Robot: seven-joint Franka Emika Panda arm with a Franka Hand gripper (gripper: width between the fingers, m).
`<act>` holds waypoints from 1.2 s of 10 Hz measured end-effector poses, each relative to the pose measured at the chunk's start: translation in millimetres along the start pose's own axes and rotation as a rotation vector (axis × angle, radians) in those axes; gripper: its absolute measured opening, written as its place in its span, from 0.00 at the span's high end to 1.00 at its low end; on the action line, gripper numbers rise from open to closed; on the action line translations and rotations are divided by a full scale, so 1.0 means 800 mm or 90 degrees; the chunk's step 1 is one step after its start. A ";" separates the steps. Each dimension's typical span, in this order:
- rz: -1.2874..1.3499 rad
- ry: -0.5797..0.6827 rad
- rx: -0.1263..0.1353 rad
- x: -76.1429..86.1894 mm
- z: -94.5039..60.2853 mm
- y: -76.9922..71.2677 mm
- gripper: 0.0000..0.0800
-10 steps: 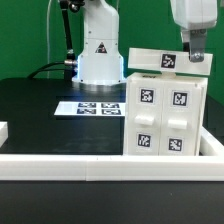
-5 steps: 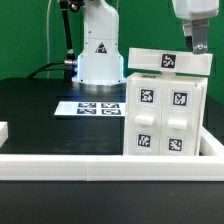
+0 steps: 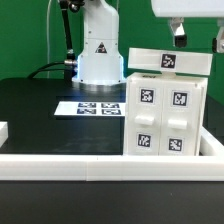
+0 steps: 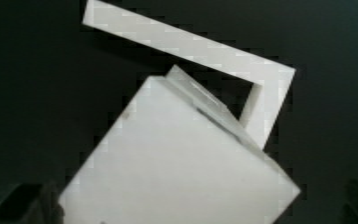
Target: Assemble cabinet
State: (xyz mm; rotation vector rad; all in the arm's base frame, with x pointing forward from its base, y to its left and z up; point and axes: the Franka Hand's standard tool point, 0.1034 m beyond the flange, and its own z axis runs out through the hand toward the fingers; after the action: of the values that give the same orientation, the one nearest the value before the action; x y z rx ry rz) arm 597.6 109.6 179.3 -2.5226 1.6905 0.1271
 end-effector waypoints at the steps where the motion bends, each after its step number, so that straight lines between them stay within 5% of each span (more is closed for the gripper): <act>1: -0.025 -0.001 0.009 0.001 0.000 -0.001 0.00; 3: -0.201 0.002 0.007 0.003 0.001 0.000 0.00; 5: -0.412 0.028 -0.042 -0.001 -0.005 0.002 0.00; 12: -0.931 0.023 -0.059 -0.002 -0.007 -0.001 0.00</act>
Offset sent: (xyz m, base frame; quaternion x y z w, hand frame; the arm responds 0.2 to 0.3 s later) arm 0.0000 0.0000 0.0000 0.0000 0.0000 -0.2667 0.9638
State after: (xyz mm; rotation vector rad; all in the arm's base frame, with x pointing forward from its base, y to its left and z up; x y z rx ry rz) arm 597.8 110.4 185.3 -3.0668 -0.4369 0.0218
